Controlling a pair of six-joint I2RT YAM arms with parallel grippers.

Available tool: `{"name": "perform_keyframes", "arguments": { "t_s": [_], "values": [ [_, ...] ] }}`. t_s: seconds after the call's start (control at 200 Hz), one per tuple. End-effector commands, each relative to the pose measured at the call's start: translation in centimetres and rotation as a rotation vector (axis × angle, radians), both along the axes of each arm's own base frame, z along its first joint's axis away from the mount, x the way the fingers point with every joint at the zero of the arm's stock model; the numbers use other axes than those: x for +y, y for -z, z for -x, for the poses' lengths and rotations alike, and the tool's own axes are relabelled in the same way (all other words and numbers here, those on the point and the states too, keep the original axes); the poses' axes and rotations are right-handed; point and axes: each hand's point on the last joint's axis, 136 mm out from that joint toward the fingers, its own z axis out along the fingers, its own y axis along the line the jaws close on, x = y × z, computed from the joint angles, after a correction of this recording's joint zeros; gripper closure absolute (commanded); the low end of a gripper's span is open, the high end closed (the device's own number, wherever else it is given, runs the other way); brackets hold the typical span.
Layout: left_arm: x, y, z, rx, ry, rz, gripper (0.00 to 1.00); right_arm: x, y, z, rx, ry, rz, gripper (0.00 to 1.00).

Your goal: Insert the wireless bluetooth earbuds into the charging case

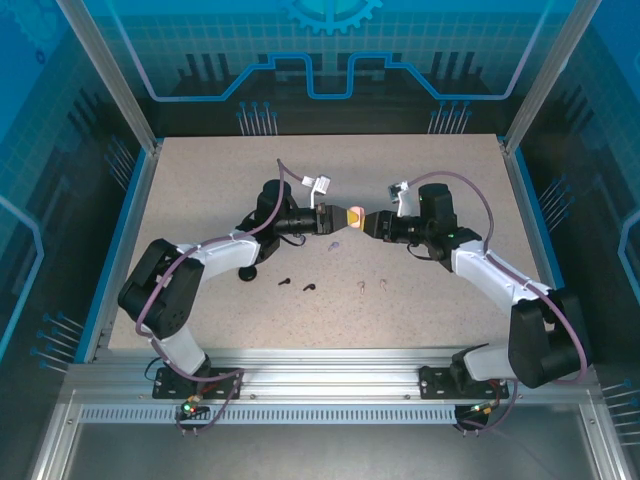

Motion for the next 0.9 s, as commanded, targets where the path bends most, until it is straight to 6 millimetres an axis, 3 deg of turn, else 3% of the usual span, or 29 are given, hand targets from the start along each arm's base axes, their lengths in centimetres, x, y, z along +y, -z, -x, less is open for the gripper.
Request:
{"name": "perform_keyframes", "arguments": {
  "t_s": [0.0,0.32,0.46,0.525,0.595,0.625,0.73,0.895],
  "values": [
    [-0.6,-1.2,0.5,-0.033,0.038,0.038,1.0,0.7,-1.0,-0.8,-0.029,-0.01,-0.007,0.71],
    [-1.0,-1.1,0.7,-0.027,0.043,0.039,1.0,0.9,-0.7,-0.7,-0.021,-0.024,-0.01,0.99],
    [-0.9,-0.8,0.3,-0.014,0.022,0.028,1.0,0.9,-2.0,-1.5,-0.035,-0.006,-0.004,1.0],
    [-0.8,-0.7,0.0,-0.011,0.003,0.013,0.78,0.6,-2.0,-1.7,-0.032,0.006,0.024,1.0],
    [-0.5,-0.8,-0.4,-0.02,-0.014,-0.007,0.43,0.1,-1.9,-1.9,-0.03,0.021,0.069,1.0],
    [-0.3,-0.8,-0.6,-0.024,-0.023,-0.019,0.35,-0.1,-1.8,-2.0,-0.033,0.023,0.091,1.0],
    [0.8,-1.2,-1.2,-0.041,-0.047,-0.047,0.16,-0.8,-1.4,-2.2,-0.037,0.026,0.166,1.0],
    [3.5,-2.2,-1.6,-0.106,-0.057,-0.141,0.05,-2.4,-1.0,-2.9,-0.061,0.019,0.299,1.0]
  ]
}}
